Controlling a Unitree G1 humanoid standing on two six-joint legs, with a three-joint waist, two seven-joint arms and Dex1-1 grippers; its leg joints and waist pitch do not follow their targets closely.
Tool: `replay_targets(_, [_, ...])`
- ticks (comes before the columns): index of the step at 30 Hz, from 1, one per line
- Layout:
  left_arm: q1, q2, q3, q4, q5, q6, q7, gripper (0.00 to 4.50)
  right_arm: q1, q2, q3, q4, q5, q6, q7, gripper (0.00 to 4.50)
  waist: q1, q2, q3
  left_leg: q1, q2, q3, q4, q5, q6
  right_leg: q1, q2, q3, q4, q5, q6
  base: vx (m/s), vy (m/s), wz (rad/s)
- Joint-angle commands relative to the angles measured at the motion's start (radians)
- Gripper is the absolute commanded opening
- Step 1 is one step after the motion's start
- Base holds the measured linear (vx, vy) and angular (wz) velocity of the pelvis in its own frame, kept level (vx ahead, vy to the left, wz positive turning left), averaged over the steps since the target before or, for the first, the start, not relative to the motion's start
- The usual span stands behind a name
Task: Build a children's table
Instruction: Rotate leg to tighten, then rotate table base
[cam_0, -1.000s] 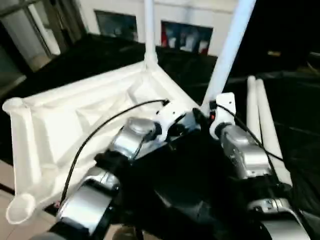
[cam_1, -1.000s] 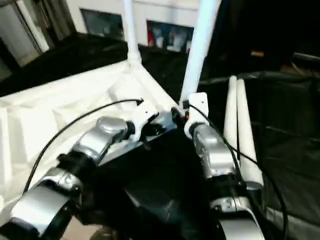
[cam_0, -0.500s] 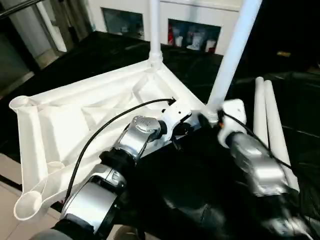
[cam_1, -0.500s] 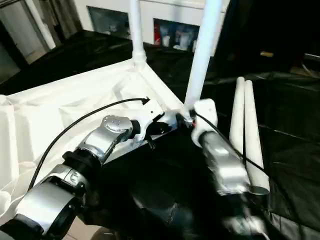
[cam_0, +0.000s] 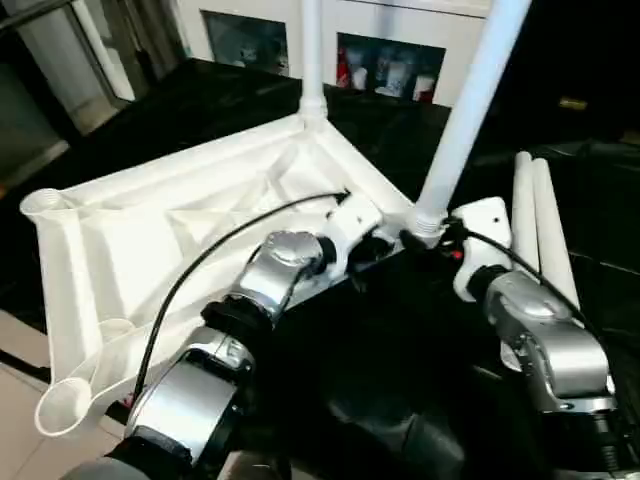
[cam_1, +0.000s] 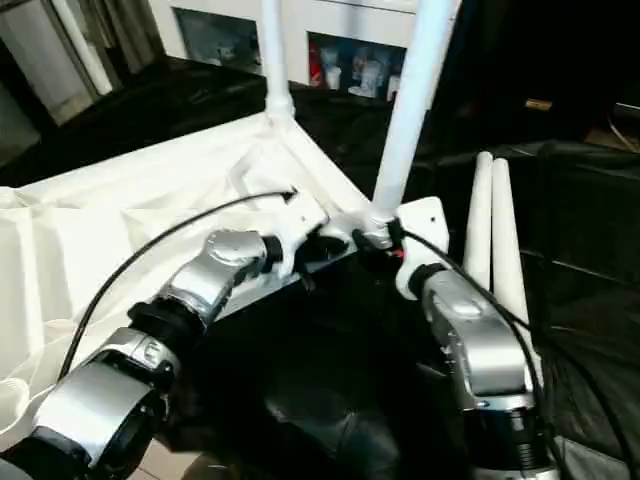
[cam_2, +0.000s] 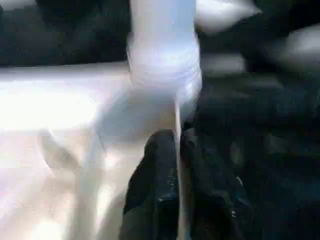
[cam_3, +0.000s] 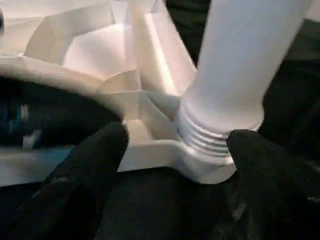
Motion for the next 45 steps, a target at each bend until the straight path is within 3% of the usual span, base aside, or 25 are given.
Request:
replay_targets(1, [-0.006,0.016,0.018,-0.017,-0.003,-0.001,0.022,0.78,0.008,-0.002,0.01,-0.031,0.008,0.023,-0.003,3.86,-0.002,-0.023,-0.084,0.029,0.057,-0.031,-0.051,-0.12,0.101,0.047,-0.075,0.039,-0.058,0.008,-0.246,0.0,0.0,0.0])
replay_targets(2, [0.002,0.033,0.022,-0.031,0.003,0.005,0.034,1.02,0.008,-0.004,0.013,-0.036,0.009,0.028,-0.005,3.86,-0.002,-0.021,-0.084,0.028,0.055,-0.031,-0.05,-0.118,0.103,0.047,-0.075,0.039,-0.058,0.012,-0.246,0.0,0.0,0.0])
replay_targets(3, [0.019,0.059,0.041,-0.064,0.002,0.036,0.059,1.02,0.008,-0.005,0.017,-0.04,0.01,0.034,-0.004,3.86,-0.004,-0.026,-0.085,0.027,0.055,-0.03,-0.05,-0.118,0.103,0.049,-0.075,0.039,-0.057,0.016,-0.245,0.0,0.0,0.0])
replay_targets(7, [0.109,0.166,0.115,-0.231,0.024,0.137,0.141,1.47,0.013,0.001,0.03,-0.053,0.008,0.058,-0.001,3.86,-0.016,-0.023,-0.081,0.023,0.055,-0.032,-0.052,-0.114,0.098,0.051,-0.075,0.037,-0.055,-0.007,-0.245,0.0,0.0,0.0])
replay_targets(9, [0.138,0.195,0.138,-0.286,0.04,0.169,0.169,1.53,0.018,0.003,0.036,-0.053,0.005,0.063,-0.001,3.86,-0.021,-0.021,-0.081,0.027,0.056,-0.031,-0.052,-0.124,0.091,0.047,-0.072,0.038,-0.056,-0.027,-0.24,0.0,0.0,0.0])
replay_targets(10, [0.188,0.249,0.181,-0.386,0.075,0.222,0.218,1.54,0.027,0.004,0.047,-0.053,0.003,0.08,0.002,3.86,-0.022,-0.022,-0.08,0.032,0.059,-0.03,-0.054,-0.139,0.079,0.044,-0.072,0.039,-0.06,-0.058,-0.234,0.0,0.0,0.0])
replay_targets(11, [0.188,0.249,0.181,-0.386,0.075,0.222,0.218,1.6,0.027,0.004,0.047,-0.053,0.003,0.08,0.002,3.86,-0.022,-0.02,-0.08,0.029,0.061,-0.033,-0.055,-0.133,0.075,0.047,-0.073,0.039,-0.056,-0.055,-0.233,0.0,0.0,0.0])
replay_targets(12, [0.216,0.277,0.208,-0.448,0.093,0.258,0.244,1.72,0.034,0.002,0.056,-0.055,-0.001,0.086,0.004,3.86,-0.022,-0.018,-0.077,0.034,0.059,-0.029,-0.056,-0.142,0.066,0.038,-0.067,0.039,-0.059,-0.068,-0.228,0.0,0.0,0.0])
replay_targets(14, [0.273,0.329,0.282,-0.571,0.14,0.349,0.302,1.72,0.049,-0.008,0.083,-0.058,-0.008,0.106,0.015,3.86,-0.022,-0.018,-0.072,0.033,0.06,-0.031,-0.059,-0.162,0.052,0.036,-0.068,0.04,-0.063,-0.094,-0.223,0.0,0.0,0.0])
replay_targets(17, [0.326,0.389,0.324,-0.641,0.205,0.418,0.328,1.72,0.055,-0.004,0.093,-0.06,-0.005,0.119,0.018,3.86,-0.023,-0.017,-0.067,0.035,0.059,-0.033,-0.064,-0.187,0.028,0.034,-0.067,0.042,-0.064,-0.132,-0.199,0.0,0.0,0.0])
replay_targets(22, [0.429,0.502,0.341,-0.709,0.277,0.557,0.362,1.72,0.044,0.01,0.105,-0.039,-0.014,0.119,0.009,3.86,-0.021,-0.017,-0.063,0.036,0.057,-0.035,-0.068,-0.205,0.002,0.028,-0.064,0.044,-0.064,-0.141,-0.183,0.0,0.0,0.0])
replay_targets(23, [0.45,0.521,0.335,-0.712,0.279,0.577,0.356,1.72,0.04,0.011,0.108,-0.034,-0.014,0.12,0.007,3.86,-0.021,-0.016,-0.066,0.038,0.057,-0.035,-0.066,-0.203,-0.001,0.028,-0.065,0.044,-0.061,-0.132,-0.183,0.0,0.0,0.0])
replay_targets(24, [0.462,0.533,0.329,-0.713,0.28,0.59,0.351,1.72,0.037,0.012,0.109,-0.032,-0.013,0.122,0.006,3.86,-0.025,-0.02,-0.062,0.031,0.053,-0.035,-0.069,-0.199,-0.001,0.029,-0.062,0.043,-0.062,-0.127,-0.179,0.0,0.0,0.0])
replay_targets(25, [0.472,0.544,0.323,-0.707,0.281,0.599,0.344,1.72,0.033,0.014,0.11,-0.027,-0.013,0.12,0.004,3.86,-0.024,-0.016,-0.064,0.039,0.054,-0.035,-0.069,-0.212,-0.008,0.025,-0.064,0.045,-0.064,-0.134,-0.18,0.0,0.0,0.0])
replay_targets(26, [0.481,0.547,0.323,-0.709,0.283,0.61,0.342,1.38,0.03,0.016,0.11,-0.024,-0.012,0.119,0.001,3.57,-0.023,-0.015,-0.063,0.039,0.055,-0.035,-0.069,-0.215,-0.013,0.025,-0.064,0.045,-0.064,-0.126,-0.186,0.0,0.0,0.0])
replay_targets(30, [0.516,0.568,0.299,-0.675,0.264,0.619,0.267,1.35,0.004,0.044,0.096,0.022,0.004,0.101,0.0,3.5,-0.019,-0.015,-0.061,0.041,0.055,-0.035,-0.072,-0.249,-0.025,0.022,-0.064,0.047,-0.065,-0.137,-0.189,0.0,0.0,0.0])
replay_targets(31, [0.522,0.575,0.287,-0.68,0.263,0.633,0.249,1.08,0.001,0.046,0.096,0.028,0.004,0.099,0.0,3.17,-0.019,-0.015,-0.061,0.042,0.056,-0.036,-0.073,-0.256,-0.031,0.021,-0.065,0.047,-0.065,-0.141,-0.188,0.0,0.0,0.0])
replay_targets(33, [0.527,0.584,0.27,-0.68,0.254,0.632,0.227,0.96,-0.01,0.051,0.099,0.047,0.0,0.091,-0.001,3.07,-0.018,-0.014,-0.063,0.042,0.055,-0.036,-0.073,-0.257,-0.039,0.023,-0.065,0.047,-0.063,-0.13,-0.187,0.0,0.0,0.0])
replay_targets(35, [0.532,0.608,0.213,-0.681,0.224,0.606,0.14,0.92,-0.044,0.066,0.103,0.104,-0.003,0.064,-0.001,3.06,-0.018,-0.015,-0.064,0.041,0.053,-0.037,-0.073,-0.26,-0.04,0.022,-0.067,0.047,-0.063,-0.128,-0.191,0.0,0.0,0.0])
replay_targets(37, [0.532,0.613,0.199,-0.688,0.215,0.606,0.113,0.5,-0.054,0.068,0.106,0.123,-0.004,0.055,0.001,2.64,-0.02,-0.015,-0.063,0.042,0.053,-0.035,-0.073,-0.265,-0.042,0.022,-0.066,0.048,-0.063,-0.13,-0.196,0.0,0.0,0.0])
replay_targets(41, [0.527,0.641,0.118,-0.744,0.173,0.605,-0.049,0.52,-0.102,0.072,0.13,0.251,-0.025,0.004,0.028,2.48,-0.018,-0.014,-0.064,0.042,0.054,-0.033,-0.071,-0.243,-0.045,0.025,-0.067,0.047,-0.057,-0.083,-0.215,0.0,0.0,0.0])
replay_targets(45, [0.533,0.652,0.064,-0.813,0.119,0.559,-0.172,0.07,-0.131,0.071,0.135,0.324,-0.029,-0.026,0.046,2.19,-0.017,-0.017,-0.065,0.039,0.054,-0.032,-0.07,-0.229,-0.038,0.03,-0.069,0.047,-0.055,-0.084,-0.226,0.0,0.0,0.0])
